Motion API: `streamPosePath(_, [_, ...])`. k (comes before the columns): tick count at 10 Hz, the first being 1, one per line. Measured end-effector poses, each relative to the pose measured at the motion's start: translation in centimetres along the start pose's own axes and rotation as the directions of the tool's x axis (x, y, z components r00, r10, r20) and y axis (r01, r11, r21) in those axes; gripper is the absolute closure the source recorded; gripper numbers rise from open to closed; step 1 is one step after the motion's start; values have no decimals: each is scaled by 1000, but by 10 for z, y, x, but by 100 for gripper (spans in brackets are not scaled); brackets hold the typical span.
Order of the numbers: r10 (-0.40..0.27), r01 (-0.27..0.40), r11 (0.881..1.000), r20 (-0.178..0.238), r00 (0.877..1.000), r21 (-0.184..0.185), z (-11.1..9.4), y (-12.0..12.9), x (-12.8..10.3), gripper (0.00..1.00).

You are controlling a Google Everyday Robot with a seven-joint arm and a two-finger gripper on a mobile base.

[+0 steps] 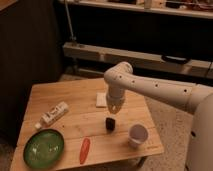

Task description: Knock the eraser over

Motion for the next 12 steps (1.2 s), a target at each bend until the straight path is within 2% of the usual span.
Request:
streamPosePath(2, [10,-10,1000,-3,1000,0,-1,12,-6,100])
streamPosePath(5, [-5,5,1000,-8,1000,0,-3,4,-1,100])
streamPosePath(7, [-15,15,1000,-2,1000,-17,-4,-2,-17,100])
streamPosePath(10, [-15,15,1000,-7,1000,-12,-4,-10,-33,100])
streamPosePath(12, [-15,15,1000,-4,1000,-11,-7,-6,-24,100])
